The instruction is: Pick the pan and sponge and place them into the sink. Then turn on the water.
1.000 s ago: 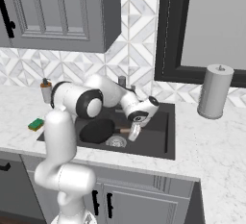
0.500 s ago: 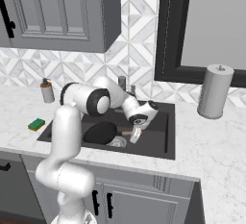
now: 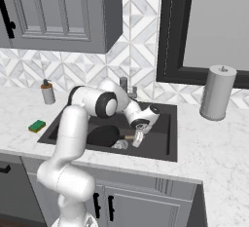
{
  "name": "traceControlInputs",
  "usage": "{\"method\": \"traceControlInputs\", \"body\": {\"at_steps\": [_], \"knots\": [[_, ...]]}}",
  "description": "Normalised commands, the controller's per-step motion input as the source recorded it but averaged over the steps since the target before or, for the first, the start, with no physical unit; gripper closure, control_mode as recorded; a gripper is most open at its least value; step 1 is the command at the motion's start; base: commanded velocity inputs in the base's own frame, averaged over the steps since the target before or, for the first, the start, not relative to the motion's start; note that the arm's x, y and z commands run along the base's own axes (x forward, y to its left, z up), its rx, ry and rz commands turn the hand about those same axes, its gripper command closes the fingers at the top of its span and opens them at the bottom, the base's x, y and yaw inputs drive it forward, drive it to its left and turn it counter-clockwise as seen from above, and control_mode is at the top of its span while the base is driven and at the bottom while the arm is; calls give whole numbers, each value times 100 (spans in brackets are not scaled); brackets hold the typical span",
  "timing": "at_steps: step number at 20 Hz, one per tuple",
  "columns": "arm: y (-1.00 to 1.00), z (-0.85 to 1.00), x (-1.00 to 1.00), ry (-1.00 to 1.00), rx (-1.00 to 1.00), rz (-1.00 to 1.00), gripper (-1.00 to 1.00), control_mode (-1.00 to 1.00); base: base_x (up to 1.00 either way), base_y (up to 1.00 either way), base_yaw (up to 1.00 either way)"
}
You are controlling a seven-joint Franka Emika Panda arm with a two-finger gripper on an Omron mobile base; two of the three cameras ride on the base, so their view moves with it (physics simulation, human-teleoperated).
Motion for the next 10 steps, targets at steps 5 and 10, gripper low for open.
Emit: {"method": "traceControlInputs", "body": {"at_steps": [5,10], "knots": [[-5,-1,5,0,0,0,-100,-100,0,0,0],[-19,42,-11,-5,0,0,-100,-100,0,0,0]]}}
